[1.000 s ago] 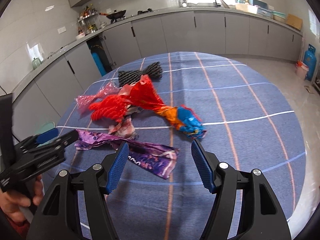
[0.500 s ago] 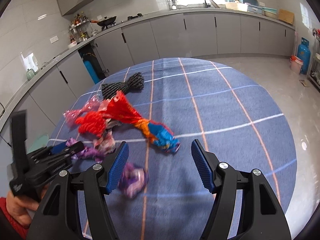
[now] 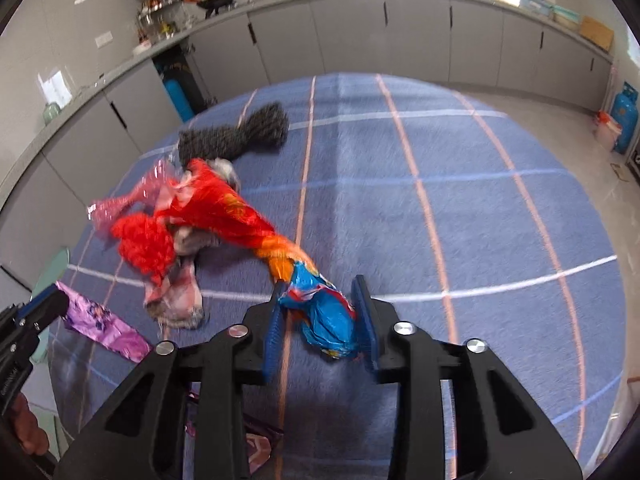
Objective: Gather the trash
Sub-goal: 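Grasp the purple wrapper with the left tool while the right tool grasps the candy wrapper, then carry the purple wrapper and candy wrapper over the teal bucket and open both tools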
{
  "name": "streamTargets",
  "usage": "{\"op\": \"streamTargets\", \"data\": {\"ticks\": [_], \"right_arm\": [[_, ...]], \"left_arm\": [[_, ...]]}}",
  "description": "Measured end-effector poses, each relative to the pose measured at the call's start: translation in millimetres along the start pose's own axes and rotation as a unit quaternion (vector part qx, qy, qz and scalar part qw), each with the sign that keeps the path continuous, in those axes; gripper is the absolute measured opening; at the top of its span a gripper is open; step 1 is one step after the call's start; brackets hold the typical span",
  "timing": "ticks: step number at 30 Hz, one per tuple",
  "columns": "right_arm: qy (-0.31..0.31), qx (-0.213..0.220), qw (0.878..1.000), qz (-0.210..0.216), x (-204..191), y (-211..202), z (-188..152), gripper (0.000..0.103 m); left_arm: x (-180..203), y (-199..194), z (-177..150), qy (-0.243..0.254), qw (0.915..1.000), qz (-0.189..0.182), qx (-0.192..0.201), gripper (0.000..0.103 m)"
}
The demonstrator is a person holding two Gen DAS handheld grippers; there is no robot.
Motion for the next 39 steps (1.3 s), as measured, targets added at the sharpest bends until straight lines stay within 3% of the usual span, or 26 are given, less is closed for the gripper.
{"op": "streamTargets", "data": {"ticks": [5, 15, 22, 29, 39], "right_arm": [[0.006, 0.019, 1.0, -0.006, -3, -18, -12, 0.02], [0.029, 0.101, 0.994, 0.004, -23, -88, -31, 0.02], [0.021, 0.127, 0.991, 0.033, -57, -104, -34, 0.02], [-0.004, 0.125, 0.99, 0.069, -100, -100, -33, 0.02], [-0.054, 0.098, 0.986, 0.127, -183, -74, -30, 0.02]], "left_arm": [[-5, -14, -1, -0.009, 0.9998, -0.013, 0.012, 0.009], [-20, -75, 14, -0.024, 0.9953, -0.043, 0.083, 0.005], [-49, -118, 20, -0.052, 0.9894, -0.038, 0.13, 0.004], [-88, -154, 21, -0.077, 0.9824, -0.012, 0.17, 0.004], [-176, -187, 11, -0.14, 0.967, 0.078, 0.198, 0.004]]}}
Point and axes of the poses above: each gripper's, at about its wrist camera, not at the fingertips, and y roughly the way its jaws point, x to its right, z to its top, the point moved 2 cm from there along y, roughly the way its jaws point, and after that the axes turned 15 degrees about z, right-handed, at the moved point
